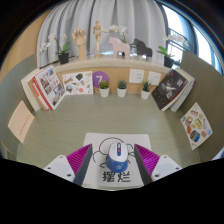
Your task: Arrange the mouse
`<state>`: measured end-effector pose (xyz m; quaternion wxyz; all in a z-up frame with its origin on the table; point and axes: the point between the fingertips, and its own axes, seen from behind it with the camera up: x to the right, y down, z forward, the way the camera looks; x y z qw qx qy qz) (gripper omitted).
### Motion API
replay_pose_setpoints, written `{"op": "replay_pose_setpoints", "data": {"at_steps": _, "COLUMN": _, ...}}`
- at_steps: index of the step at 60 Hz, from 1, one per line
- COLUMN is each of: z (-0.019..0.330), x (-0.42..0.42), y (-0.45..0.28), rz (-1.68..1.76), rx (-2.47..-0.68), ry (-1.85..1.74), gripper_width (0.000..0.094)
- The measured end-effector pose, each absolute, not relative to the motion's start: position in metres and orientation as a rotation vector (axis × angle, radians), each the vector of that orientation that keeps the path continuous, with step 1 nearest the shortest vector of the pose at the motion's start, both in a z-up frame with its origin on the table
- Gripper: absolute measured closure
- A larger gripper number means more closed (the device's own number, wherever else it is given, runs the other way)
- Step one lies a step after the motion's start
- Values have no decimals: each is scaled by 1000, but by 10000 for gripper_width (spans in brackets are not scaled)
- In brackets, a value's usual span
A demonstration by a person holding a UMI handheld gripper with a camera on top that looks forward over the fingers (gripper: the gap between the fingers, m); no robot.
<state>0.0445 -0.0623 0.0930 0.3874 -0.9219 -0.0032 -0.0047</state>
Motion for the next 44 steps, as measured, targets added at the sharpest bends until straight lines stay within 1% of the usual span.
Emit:
{"op": "replay_pose_setpoints", "data": {"at_steps": 9, "z": 163, "x": 41, "y": -101, "rz": -40, "rx": -2255, "ry": 6, "gripper_width": 112}}
{"op": "replay_pose_setpoints", "data": {"at_steps": 17, "z": 203, "x": 32, "y": -136, "rz": -45, "rx": -2187, "ry": 26, "gripper_width": 108}}
{"op": "replay_pose_setpoints", "data": {"at_steps": 30, "z": 228, "x": 13, "y": -190, "rz": -45, "rx": -2153, "ry": 10, "gripper_width": 111}}
{"op": "replay_pose_setpoints", "data": {"at_steps": 44, "z": 235, "x": 1, "y": -227, "rz": -51, "rx": -2139, "ry": -10, "gripper_width": 108}}
